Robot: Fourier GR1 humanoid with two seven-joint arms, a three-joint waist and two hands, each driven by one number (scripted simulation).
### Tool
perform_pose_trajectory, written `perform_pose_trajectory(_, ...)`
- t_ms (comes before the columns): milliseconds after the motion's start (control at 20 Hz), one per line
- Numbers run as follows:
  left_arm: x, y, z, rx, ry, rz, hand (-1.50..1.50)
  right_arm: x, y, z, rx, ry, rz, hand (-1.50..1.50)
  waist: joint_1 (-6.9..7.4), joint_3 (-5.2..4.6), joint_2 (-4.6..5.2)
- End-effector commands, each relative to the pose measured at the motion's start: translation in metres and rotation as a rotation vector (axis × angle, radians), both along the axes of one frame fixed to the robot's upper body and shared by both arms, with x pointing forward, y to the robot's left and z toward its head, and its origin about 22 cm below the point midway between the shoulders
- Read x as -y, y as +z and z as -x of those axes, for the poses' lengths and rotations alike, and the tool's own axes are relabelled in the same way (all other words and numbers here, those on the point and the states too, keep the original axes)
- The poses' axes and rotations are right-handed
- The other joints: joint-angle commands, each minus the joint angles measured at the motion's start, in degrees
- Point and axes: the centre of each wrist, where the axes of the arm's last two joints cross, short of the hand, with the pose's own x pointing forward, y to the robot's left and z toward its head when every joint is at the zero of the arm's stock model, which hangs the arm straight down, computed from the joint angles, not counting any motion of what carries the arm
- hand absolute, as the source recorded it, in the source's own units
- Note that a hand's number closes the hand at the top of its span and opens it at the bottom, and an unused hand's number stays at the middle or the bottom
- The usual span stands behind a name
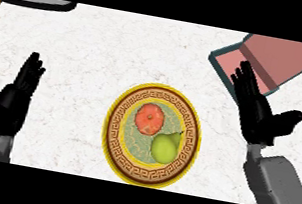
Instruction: Pick the squash from the plate and place it in the cardboard box
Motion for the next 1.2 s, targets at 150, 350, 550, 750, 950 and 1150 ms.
perform_pose_trajectory(150,0.002,0.033,-0.015,0.030,-0.012,0.107,0.00,0.054,-0.003,0.019,0.086,-0.316,-0.019,1.50,1.29,0.39,1.04)
perform_pose_trajectory(350,0.021,0.031,-0.020,-0.030,-0.058,0.216,0.00,0.089,-0.042,0.044,-0.073,-0.431,0.447,1.50,0.64,0.10,1.46)
perform_pose_trajectory(550,0.030,0.043,-0.007,-0.038,-0.087,0.235,0.00,0.057,-0.062,0.060,0.124,-0.495,0.427,-1.50,1.96,0.41,0.99)
perform_pose_trajectory(750,0.039,0.042,-0.016,-0.043,-0.078,0.228,0.00,0.041,-0.014,0.052,0.179,-0.323,0.520,-1.50,1.49,0.29,0.96)
perform_pose_trajectory(950,0.028,0.043,-0.013,-0.040,-0.054,0.228,0.00,0.063,0.006,0.063,0.058,-0.141,0.754,-1.50,1.10,0.15,0.73)
perform_pose_trajectory(1150,0.021,0.043,-0.022,-0.053,-0.053,0.227,0.00,0.050,0.048,0.057,-0.081,0.104,0.861,-1.50,1.09,0.02,0.78)
